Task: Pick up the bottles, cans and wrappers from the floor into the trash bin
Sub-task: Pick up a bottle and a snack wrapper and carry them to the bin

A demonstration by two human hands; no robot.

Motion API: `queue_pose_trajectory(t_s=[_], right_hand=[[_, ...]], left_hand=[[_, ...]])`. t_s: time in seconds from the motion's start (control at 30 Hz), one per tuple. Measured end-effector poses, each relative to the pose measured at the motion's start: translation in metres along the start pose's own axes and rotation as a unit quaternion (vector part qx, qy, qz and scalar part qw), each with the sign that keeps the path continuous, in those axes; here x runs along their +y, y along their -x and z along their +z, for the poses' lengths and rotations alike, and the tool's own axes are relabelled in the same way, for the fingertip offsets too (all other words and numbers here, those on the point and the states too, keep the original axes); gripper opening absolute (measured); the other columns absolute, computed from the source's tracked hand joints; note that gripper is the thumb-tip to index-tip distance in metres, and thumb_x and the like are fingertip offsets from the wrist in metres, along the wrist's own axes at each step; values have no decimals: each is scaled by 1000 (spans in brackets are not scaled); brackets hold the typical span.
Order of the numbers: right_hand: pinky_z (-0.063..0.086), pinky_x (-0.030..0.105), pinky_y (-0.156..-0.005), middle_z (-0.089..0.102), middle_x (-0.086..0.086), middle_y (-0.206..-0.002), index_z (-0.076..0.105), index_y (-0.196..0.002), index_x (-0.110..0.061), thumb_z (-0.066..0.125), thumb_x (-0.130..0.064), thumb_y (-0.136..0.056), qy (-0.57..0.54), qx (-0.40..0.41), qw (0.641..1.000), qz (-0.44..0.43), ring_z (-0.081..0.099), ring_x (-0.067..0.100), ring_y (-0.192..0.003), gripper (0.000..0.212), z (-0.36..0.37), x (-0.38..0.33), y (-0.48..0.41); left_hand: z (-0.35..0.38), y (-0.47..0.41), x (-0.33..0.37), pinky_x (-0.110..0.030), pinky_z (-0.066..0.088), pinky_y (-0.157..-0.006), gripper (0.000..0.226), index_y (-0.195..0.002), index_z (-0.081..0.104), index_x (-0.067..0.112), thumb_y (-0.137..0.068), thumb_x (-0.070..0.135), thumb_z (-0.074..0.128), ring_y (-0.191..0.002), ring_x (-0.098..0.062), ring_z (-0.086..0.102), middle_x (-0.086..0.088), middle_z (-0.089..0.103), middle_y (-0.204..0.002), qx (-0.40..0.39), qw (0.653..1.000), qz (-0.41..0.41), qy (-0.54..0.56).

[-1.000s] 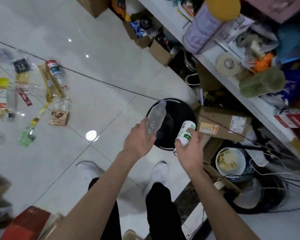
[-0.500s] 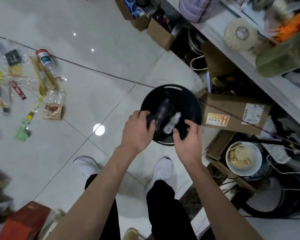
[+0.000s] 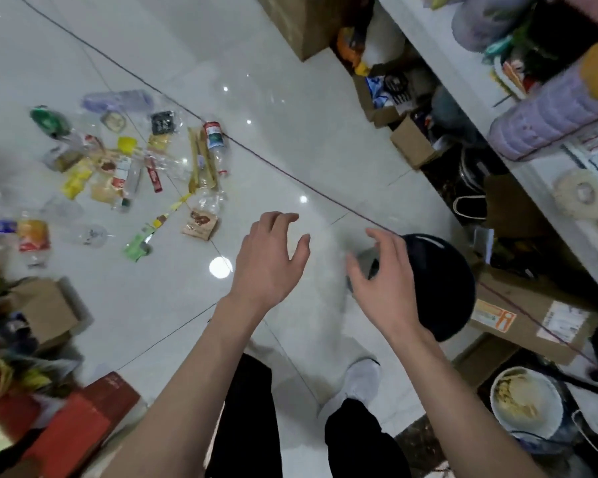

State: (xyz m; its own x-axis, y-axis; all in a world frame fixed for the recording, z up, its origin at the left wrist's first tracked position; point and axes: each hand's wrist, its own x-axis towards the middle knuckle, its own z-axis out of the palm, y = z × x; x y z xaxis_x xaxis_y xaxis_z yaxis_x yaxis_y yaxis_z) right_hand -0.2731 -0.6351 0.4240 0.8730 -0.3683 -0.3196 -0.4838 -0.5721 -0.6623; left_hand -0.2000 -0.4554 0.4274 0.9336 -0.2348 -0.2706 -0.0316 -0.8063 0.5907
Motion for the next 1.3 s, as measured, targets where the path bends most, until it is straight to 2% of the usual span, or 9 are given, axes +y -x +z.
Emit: queue_pose_trajectory(t_s=[0.07,0.33,0.47,0.63,0.8,0.93,1.07,1.2,1.3], right_hand=[[36,23,-107,46,-9,-140,49,-144,-25,66,-35,-97,-1,-26,1000,-18,48,10,-129,51,22,-38,-5],[43,44,-112,46,-13,-138,48,-142,-30,64,-46,-95,10,-83,992,-97,47,8,-129,52,154,-154,-24],[45,46,-111,47,-10,-139,47,-143,-28,66,-46,-95,24,-109,986,-121,49,12,-129,55,215,-164,-37],[42,50,-113,47,-10,-142,47,-145,-27,68,-45,-95,30,-116,987,-112,48,13,-131,57,283,-137,-71],[43,49,-112,46,-8,-142,47,-143,-27,70,-45,-93,45,-138,980,-136,47,15,-132,58,372,-98,-127],[40,46,-115,49,-3,-143,49,-142,-24,71,-44,-92,73,-172,964,-191,43,13,-135,58,454,-57,-173],[38,45,-116,50,3,-146,51,-142,-18,74,-40,-92,82,-194,949,-236,42,20,-138,60,527,-24,-211],[36,44,-118,49,10,-150,53,-142,-12,62,-57,-87,87,-199,927,-305,44,26,-140,71,587,6,-238],[35,40,-119,52,12,-149,59,-138,-10,65,-58,-86,95,-175,912,-358,47,28,-139,71,616,24,-250]], left_hand=[[-33,2,-30,-42,46,-99,44,-136,54,16,-99,39,55,-121,-25,53,-4,53,-135,29,999,-20,23],[-132,13,-183,-30,42,-97,41,-131,57,26,-94,46,56,-123,-14,49,8,54,-131,124,981,-128,75],[-140,9,-252,-40,46,-101,46,-134,54,27,-94,48,55,-123,-15,51,8,53,-131,156,968,-177,87],[-108,-7,-328,-38,46,-101,43,-134,53,24,-94,39,61,-120,-11,51,9,53,-129,184,955,-209,104],[-48,-34,-423,-32,43,-98,44,-133,54,21,-93,36,65,-120,-15,50,4,53,-128,203,941,-257,90],[6,-70,-501,-31,42,-99,45,-133,53,19,-92,34,66,-122,-16,48,3,52,-130,215,933,-273,90],[52,-109,-568,-35,43,-98,46,-133,54,15,-91,31,66,-121,-21,50,-1,54,-132,229,932,-273,70],[93,-136,-620,-29,35,-94,46,-131,55,13,-89,29,67,-118,-26,53,-3,55,-132,240,931,-271,45],[118,-149,-652,-32,36,-97,52,-131,56,12,-86,34,67,-122,-27,52,-5,55,-137,241,940,-242,4]])
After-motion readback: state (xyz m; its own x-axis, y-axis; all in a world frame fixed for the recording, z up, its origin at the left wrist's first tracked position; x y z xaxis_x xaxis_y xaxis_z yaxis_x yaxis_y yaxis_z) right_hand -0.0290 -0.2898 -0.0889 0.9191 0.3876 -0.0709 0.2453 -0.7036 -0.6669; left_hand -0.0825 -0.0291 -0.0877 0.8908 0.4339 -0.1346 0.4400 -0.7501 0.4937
